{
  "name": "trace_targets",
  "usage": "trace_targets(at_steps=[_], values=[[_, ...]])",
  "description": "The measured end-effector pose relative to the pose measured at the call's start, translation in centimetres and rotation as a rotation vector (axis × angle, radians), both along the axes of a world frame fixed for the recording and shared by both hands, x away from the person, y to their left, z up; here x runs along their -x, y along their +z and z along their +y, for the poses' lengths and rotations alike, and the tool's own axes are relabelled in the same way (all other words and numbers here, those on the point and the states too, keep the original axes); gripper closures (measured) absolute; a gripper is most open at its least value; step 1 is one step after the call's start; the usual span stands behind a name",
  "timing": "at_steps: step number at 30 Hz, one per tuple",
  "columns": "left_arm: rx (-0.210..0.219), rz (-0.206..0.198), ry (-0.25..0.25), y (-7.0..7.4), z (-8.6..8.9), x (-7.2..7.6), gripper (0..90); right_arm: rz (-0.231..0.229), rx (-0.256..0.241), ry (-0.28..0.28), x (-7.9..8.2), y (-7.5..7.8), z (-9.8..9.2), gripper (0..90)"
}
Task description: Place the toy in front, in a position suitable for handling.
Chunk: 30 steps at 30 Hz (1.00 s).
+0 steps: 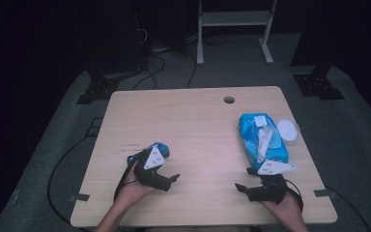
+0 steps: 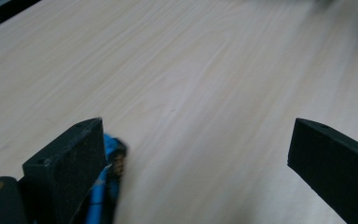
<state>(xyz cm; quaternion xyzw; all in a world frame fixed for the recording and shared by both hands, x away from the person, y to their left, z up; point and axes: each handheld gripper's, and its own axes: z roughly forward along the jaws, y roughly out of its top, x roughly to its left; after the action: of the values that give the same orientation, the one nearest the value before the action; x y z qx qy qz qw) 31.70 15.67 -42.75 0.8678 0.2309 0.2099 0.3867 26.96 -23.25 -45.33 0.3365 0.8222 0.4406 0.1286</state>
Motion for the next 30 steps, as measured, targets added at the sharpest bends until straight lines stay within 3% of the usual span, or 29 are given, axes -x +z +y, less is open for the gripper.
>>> trace_targets(at_steps=[6,14,19,23,30], values=[[-0.009,-0.006,0.045,1.0,2.2,-1.6,3.7,-0.009,0.003,0.005,-0.1,0.2,0.3,24.4],[-0.060,0.037,0.079,1.1,4.5,-3.6,3.8,-0.013,0.018,0.025,0.1,0.3,0.7,24.4],[-0.095,0.100,0.072,0.5,5.2,-5.2,5.6,-0.011,0.045,0.048,0.1,0.3,1.4,24.4],[-0.150,0.164,0.059,-0.1,5.4,-6.4,5.7,-0.016,0.051,0.058,0.2,0.3,1.6,24.4],[-0.172,0.235,0.051,-1.2,5.3,-7.6,6.0,-0.014,0.052,0.055,0.2,0.3,1.4,24.4]])
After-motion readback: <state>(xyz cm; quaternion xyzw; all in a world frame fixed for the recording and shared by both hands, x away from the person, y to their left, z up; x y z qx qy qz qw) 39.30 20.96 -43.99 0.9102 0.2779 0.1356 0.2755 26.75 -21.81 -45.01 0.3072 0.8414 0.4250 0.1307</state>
